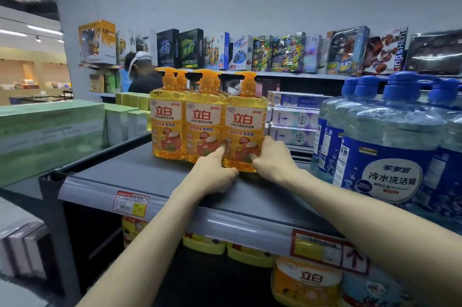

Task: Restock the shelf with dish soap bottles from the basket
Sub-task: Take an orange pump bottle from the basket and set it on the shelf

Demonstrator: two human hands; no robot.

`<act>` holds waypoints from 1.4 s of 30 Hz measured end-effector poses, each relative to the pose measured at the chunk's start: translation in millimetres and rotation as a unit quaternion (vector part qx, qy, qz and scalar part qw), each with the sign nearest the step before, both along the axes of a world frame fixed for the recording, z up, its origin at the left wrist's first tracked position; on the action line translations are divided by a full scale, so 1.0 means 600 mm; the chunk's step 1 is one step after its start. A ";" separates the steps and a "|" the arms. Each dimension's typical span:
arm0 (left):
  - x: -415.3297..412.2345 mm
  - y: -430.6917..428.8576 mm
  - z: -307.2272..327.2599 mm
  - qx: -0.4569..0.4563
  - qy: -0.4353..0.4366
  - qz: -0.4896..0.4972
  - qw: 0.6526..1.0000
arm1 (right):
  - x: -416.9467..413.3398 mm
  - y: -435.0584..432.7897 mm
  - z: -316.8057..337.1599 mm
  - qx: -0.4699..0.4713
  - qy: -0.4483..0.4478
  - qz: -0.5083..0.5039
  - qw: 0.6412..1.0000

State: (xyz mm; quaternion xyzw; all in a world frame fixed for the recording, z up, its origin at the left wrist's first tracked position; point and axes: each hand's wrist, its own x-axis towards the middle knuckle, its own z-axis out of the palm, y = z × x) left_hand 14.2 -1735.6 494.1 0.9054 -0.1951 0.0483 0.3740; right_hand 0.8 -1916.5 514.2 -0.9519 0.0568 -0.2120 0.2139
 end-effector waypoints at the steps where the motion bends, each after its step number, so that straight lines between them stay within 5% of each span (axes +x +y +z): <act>1: 0.001 0.000 0.000 0.001 0.001 -0.001 1.000 | -0.001 0.000 0.001 -0.007 0.005 0.001 1.000; 14: -0.084 0.014 0.035 0.098 -0.044 0.074 0.992 | -0.087 -0.005 0.003 -0.182 0.096 0.044 0.978; 23: -0.270 0.001 0.043 0.191 -0.098 0.120 0.969 | -0.262 -0.025 0.034 -0.195 0.050 0.116 0.973; 32: -0.518 -0.146 0.042 0.239 -0.142 0.091 0.956 | -0.539 -0.167 0.012 -0.213 -0.008 0.099 0.972; 42: -0.720 -0.409 -0.093 0.250 -0.106 -0.069 0.960 | -0.809 -0.406 -0.148 -0.201 0.098 0.001 0.975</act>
